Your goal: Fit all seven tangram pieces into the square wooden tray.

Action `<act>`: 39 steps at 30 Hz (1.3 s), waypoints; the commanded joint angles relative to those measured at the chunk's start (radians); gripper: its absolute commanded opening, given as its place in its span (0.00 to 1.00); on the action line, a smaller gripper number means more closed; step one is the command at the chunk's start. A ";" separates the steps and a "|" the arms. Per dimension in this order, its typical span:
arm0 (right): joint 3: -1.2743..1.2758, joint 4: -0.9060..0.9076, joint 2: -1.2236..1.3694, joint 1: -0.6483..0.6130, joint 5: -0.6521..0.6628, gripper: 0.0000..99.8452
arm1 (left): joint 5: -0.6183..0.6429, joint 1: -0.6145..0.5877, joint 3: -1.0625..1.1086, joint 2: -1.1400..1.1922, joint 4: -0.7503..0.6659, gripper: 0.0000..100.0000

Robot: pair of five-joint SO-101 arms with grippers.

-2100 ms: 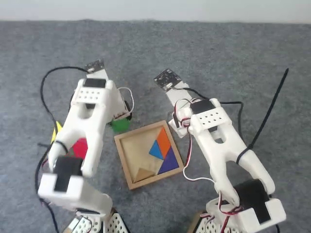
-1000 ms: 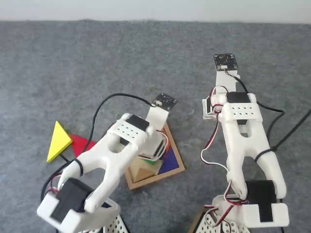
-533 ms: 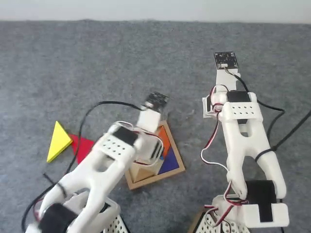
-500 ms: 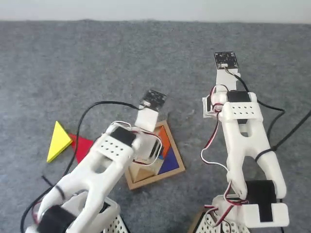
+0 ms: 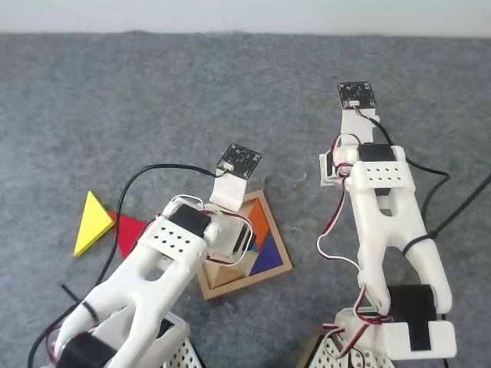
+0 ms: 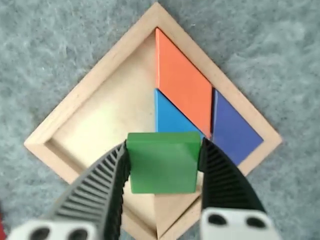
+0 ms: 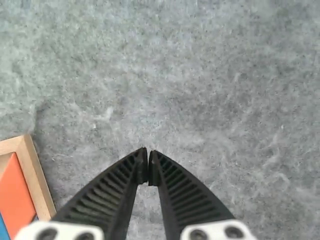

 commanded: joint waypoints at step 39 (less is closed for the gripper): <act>-0.054 -0.015 -0.019 0.005 -0.008 0.03 | 0.054 0.086 -0.140 0.181 0.091 0.26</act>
